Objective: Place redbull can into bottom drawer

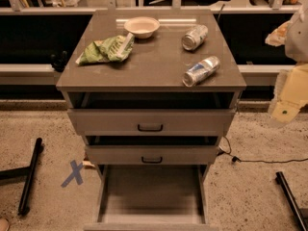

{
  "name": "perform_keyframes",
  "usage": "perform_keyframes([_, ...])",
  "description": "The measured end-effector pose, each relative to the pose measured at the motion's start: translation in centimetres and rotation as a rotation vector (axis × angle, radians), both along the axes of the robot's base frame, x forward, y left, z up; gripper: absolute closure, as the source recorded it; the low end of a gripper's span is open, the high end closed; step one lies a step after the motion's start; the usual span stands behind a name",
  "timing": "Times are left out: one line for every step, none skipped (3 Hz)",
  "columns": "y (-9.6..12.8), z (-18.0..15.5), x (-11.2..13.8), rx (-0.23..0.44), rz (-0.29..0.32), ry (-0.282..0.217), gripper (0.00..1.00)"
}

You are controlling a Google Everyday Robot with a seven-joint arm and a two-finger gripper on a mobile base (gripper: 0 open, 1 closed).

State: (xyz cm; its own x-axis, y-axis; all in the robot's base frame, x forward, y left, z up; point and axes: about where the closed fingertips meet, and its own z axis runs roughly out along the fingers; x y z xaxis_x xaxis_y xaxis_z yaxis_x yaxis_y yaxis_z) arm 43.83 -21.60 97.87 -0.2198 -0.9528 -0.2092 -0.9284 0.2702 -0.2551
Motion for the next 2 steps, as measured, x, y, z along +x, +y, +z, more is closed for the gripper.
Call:
perform_keyframes([0.1,-0.2,0.5,0.003,0.007,-0.020,0.00])
perform_keyframes([0.4,-0.9,4.2,0.031,0.070,-0.073,0.00])
